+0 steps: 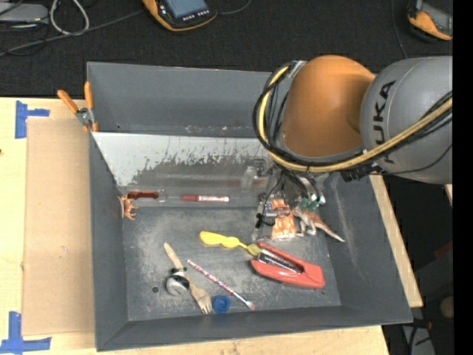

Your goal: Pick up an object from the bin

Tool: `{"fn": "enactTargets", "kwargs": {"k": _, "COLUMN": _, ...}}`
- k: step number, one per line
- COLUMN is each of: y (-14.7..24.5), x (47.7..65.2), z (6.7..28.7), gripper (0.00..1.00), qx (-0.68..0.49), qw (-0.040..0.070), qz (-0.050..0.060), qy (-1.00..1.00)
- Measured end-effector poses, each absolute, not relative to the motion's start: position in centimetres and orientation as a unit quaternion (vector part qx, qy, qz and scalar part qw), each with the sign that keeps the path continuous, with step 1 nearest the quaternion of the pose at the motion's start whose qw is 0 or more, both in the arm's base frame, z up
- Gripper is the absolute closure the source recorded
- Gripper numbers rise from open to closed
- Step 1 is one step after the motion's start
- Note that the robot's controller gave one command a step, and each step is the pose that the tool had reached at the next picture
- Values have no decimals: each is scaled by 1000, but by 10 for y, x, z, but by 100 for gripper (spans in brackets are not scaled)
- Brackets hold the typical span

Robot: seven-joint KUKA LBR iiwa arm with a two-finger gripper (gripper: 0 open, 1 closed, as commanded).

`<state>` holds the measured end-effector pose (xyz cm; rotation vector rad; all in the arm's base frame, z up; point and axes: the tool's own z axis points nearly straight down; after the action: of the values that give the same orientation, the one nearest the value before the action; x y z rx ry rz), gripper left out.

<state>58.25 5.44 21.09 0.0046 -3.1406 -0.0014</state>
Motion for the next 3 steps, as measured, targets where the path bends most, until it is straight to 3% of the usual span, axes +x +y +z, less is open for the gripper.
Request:
{"fn": "enactTargets", "kwargs": {"k": 1, "y": 33, "x": 536, "z": 170, "gripper": 0, "qx": -6, "qw": 1, "qz": -1, "qy": -1000}}
{"fn": "enactTargets", "kwargs": {"k": 2, "y": 21, "x": 526, "z": 153, "gripper": 0, "qx": 19, "qw": -1, "qz": -1, "qy": -1000}}
{"fn": "enactTargets", "kwargs": {"k": 3, "y": 20, "x": 528, "z": 152, "gripper": 0, "qx": 1, "qw": 2, "qz": -1, "qy": -1000}}
